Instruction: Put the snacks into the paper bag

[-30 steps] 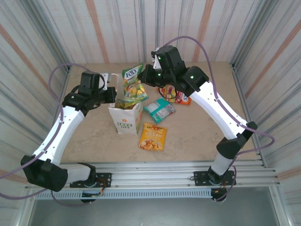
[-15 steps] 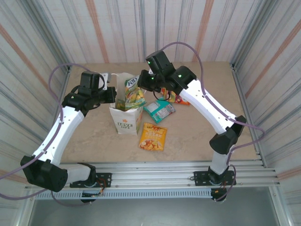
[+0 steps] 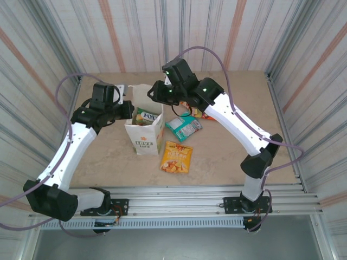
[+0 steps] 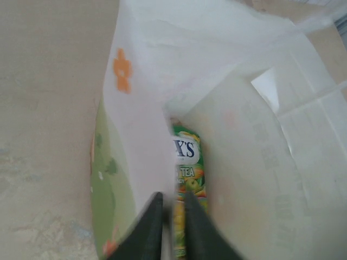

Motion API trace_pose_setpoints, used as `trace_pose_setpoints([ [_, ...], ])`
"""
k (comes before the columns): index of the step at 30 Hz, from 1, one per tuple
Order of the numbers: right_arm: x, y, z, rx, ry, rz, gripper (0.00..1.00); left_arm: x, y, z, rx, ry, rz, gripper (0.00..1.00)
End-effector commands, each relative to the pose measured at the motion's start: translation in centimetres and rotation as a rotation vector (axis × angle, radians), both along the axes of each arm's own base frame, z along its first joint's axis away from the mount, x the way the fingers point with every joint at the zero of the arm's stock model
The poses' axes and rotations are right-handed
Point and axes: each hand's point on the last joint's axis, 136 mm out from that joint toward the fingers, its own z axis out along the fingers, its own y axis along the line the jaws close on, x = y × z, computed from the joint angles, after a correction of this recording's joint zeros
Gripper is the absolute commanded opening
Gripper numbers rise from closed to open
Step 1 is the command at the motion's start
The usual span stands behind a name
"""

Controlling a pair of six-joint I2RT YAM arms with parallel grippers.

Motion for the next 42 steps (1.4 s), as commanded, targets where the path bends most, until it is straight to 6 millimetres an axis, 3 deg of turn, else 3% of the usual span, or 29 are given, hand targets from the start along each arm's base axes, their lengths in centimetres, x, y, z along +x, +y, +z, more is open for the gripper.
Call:
trace_pose_setpoints([
  [1,-1.2,-2.3,3.0,-0.009,-0.127,0.025,0.36,-0.7,0.6,1.8,-0.003,-0.044,0.012,0.29],
  [6,-2.9,-4.7,2.9,-0.055,-0.203,0.066,0.39,-1.3,1.0,2.8,0.000,-0.064,0.017,0.45],
  [11,-3.9,-7.4,-1.0,-0.080,-0.154,0.055,0.41,-2.7,1.4,3.9,-0.008,-0.090,0.016,0.55],
  [17,-5.1,-10.2,-8.0,-0.114,0.033,0.018,0.43,-4.7,2.4,4.9,-0.014,-0.151,0.034,0.59],
  [23,-5.4,-12.5,-14.8,-0.166,0.209,-0.020,0.48,-6.3,2.6,4.4,-0.018,-0.175,0.014,0.63],
  [27,-3.9,-13.7,-16.8,-0.094,0.278,-0.073,0.51,-7.1,2.6,3.8,-0.017,-0.186,-0.003,0.64],
  [32,0.1,-17.2,-19.6,0.061,0.321,-0.237,0.51,-7.7,2.5,2.7,-0.031,-0.202,-0.019,0.64],
  [35,1.5,-17.6,-21.5,0.143,0.356,-0.273,0.51,-7.9,2.3,1.7,-0.043,-0.196,-0.024,0.64],
  [42,3.3,-17.3,-25.6,0.091,0.426,-0.206,0.51,-8.2,2.5,-0.4,-0.046,-0.167,-0.009,0.64],
])
